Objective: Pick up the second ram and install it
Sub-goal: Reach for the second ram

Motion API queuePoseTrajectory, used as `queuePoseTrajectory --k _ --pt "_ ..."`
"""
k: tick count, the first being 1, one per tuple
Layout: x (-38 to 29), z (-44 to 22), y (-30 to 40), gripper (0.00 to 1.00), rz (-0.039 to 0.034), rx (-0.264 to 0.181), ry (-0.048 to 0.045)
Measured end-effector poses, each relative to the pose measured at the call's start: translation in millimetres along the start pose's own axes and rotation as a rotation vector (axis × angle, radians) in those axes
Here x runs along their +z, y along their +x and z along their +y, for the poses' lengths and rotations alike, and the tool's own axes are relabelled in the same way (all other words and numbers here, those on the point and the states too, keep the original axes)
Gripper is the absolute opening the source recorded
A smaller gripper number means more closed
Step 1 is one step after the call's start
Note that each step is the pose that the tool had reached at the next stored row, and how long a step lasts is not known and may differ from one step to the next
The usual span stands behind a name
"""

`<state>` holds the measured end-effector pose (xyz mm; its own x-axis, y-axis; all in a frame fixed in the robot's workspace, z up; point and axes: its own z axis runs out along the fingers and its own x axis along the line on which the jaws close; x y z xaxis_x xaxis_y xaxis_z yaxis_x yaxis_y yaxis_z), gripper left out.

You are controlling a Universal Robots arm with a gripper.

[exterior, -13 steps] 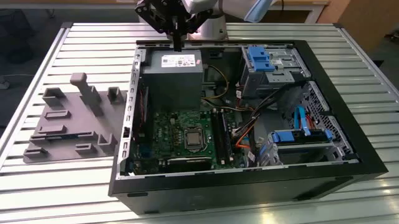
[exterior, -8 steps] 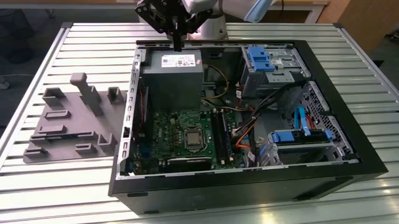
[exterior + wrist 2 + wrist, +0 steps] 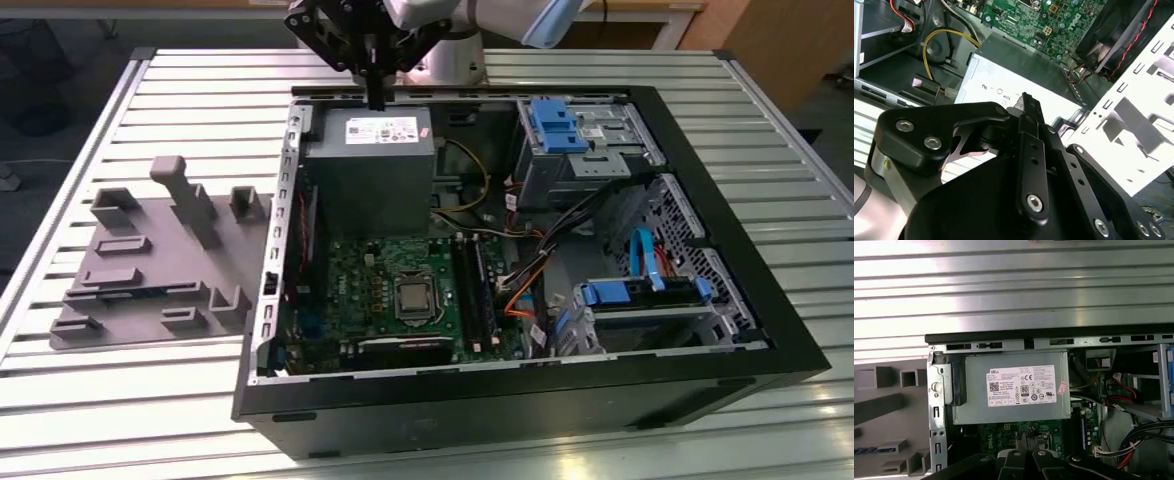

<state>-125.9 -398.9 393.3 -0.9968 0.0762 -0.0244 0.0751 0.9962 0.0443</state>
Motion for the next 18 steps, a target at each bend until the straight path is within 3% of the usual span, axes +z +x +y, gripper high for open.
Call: queuePoseTrajectory --k 18 --pt "-0.1 -1.1 14.9 0.11 0.0 0.0 -0.0001"
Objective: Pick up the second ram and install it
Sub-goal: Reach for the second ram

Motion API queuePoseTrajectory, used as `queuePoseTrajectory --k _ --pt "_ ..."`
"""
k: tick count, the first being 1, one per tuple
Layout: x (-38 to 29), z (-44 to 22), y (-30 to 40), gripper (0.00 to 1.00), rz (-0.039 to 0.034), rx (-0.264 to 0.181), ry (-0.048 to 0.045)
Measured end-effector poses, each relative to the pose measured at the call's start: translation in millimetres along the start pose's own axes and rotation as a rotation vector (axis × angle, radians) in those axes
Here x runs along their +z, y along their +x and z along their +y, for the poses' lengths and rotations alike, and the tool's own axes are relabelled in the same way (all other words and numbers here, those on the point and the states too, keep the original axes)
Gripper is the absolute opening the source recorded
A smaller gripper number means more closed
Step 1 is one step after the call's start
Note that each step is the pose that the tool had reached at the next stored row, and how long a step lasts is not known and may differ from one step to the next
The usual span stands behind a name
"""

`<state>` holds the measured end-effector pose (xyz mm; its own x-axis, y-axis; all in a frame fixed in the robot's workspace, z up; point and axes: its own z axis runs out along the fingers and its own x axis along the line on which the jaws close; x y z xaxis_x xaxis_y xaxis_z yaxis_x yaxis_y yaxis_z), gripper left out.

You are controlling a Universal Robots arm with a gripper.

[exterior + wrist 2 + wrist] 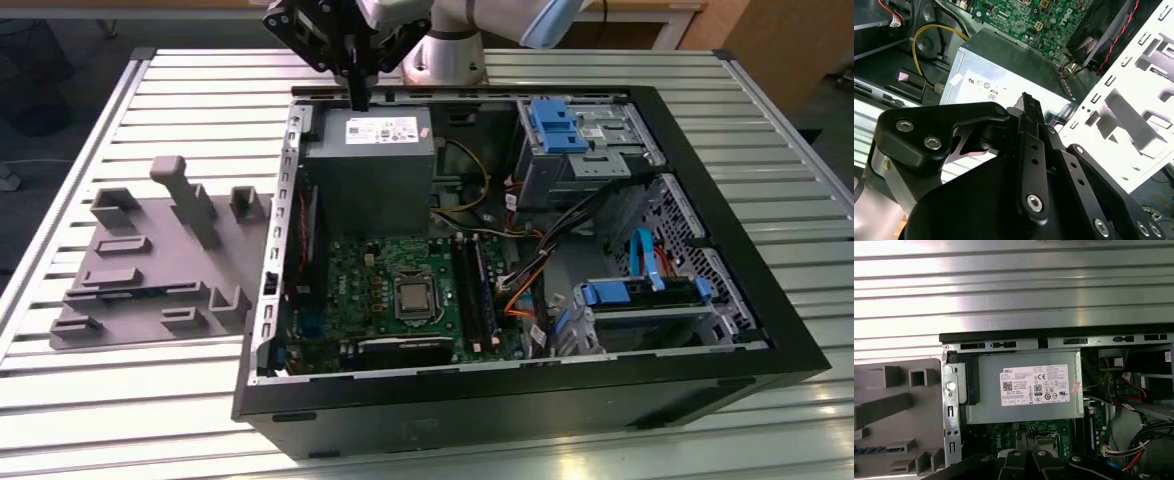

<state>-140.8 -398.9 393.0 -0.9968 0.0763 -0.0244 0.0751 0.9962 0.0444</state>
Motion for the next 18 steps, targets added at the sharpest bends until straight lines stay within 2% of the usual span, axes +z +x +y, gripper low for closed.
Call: queuePoseTrajectory --k 9,18 --pt "0.0 -0.1 0.9 0.11 0.0 0.0 0.0" --pt "-0.1 -0.4 4.6 0.11 0.0 0.0 0.0"
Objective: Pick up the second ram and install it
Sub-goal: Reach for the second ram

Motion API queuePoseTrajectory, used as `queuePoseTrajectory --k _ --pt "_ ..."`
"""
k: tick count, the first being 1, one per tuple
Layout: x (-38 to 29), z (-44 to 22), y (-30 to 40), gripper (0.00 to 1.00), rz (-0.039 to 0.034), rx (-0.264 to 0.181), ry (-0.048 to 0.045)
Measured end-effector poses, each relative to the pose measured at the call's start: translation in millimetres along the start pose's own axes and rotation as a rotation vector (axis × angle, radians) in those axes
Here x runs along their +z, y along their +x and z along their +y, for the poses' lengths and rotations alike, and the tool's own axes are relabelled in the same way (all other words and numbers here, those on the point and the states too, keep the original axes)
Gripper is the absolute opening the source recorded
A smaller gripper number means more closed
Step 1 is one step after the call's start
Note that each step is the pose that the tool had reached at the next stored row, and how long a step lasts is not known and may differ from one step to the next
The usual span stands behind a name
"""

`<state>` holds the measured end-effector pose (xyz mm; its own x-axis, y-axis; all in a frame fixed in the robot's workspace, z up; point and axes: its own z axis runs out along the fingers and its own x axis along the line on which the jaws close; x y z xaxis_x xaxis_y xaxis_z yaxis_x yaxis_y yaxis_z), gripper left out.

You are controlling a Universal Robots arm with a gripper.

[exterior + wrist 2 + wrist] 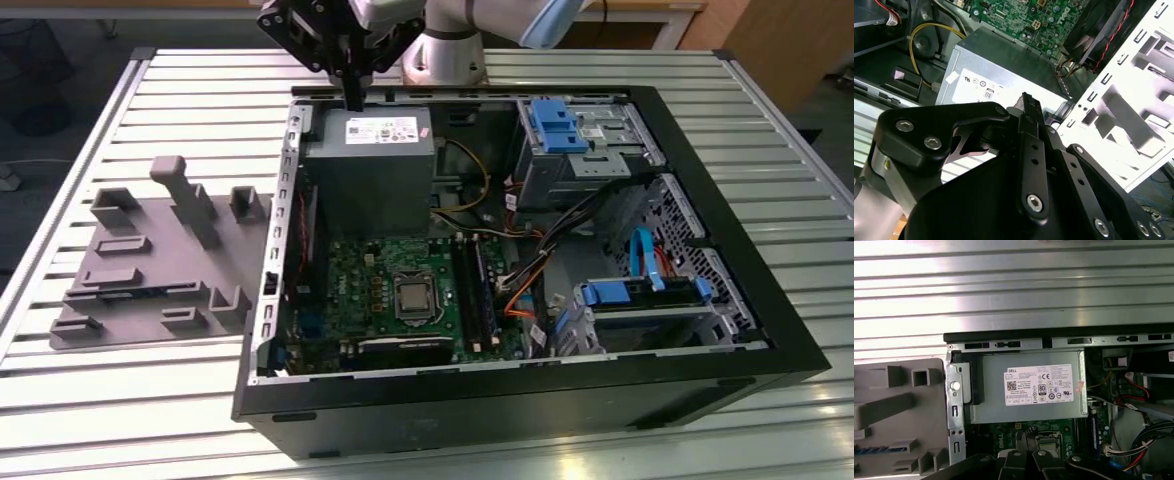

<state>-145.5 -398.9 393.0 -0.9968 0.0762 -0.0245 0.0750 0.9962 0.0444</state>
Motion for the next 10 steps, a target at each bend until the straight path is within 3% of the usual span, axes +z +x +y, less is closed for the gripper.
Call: queuePoseTrajectory --k 10 --pt "-0.1 -0.3 4.0 0.11 0.0 0.0 0.0"
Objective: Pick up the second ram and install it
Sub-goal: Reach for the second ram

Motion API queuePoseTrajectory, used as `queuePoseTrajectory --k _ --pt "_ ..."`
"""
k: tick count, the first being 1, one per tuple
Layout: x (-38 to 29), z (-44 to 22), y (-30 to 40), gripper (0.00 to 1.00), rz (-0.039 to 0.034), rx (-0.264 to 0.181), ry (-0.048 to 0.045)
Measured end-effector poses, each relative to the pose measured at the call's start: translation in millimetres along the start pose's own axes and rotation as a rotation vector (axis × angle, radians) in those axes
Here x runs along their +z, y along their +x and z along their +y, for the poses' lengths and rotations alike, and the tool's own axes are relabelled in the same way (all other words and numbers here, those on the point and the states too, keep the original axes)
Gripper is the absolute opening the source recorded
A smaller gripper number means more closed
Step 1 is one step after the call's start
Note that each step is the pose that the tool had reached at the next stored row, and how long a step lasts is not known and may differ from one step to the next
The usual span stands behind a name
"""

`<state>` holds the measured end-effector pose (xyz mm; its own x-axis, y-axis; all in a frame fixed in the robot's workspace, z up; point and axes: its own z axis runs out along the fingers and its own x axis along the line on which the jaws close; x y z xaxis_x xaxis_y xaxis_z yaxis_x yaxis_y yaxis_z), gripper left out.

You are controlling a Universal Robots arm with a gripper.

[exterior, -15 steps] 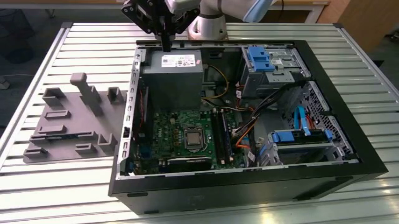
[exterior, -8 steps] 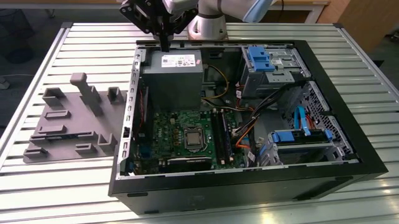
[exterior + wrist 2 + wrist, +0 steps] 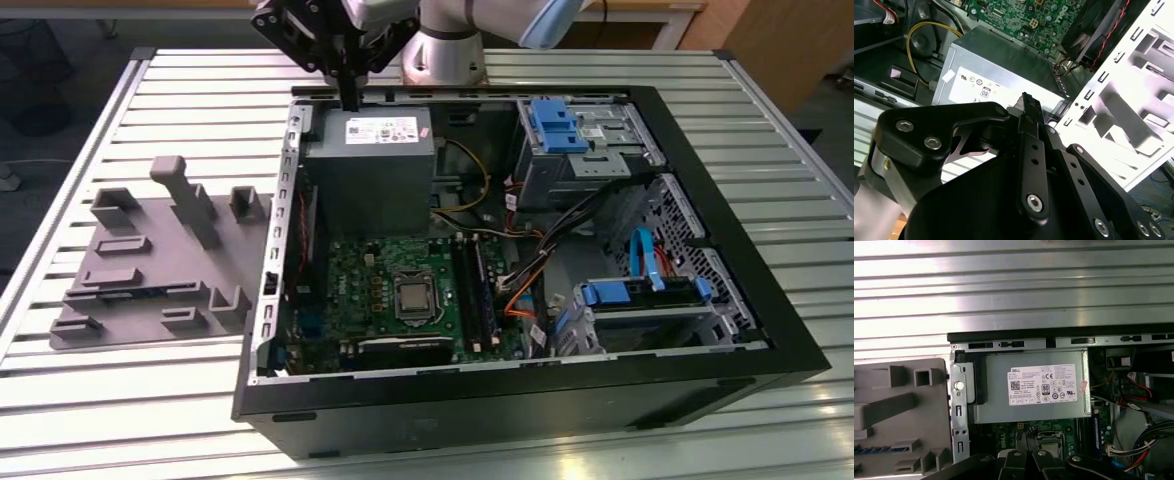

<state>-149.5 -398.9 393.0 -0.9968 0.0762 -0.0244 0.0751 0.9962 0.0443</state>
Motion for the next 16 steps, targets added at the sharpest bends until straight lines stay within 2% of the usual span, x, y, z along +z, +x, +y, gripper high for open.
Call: queuePoseTrajectory --k 16 --pt "-0.1 -0.4 5.3 0.11 0.0 0.0 -0.0001"
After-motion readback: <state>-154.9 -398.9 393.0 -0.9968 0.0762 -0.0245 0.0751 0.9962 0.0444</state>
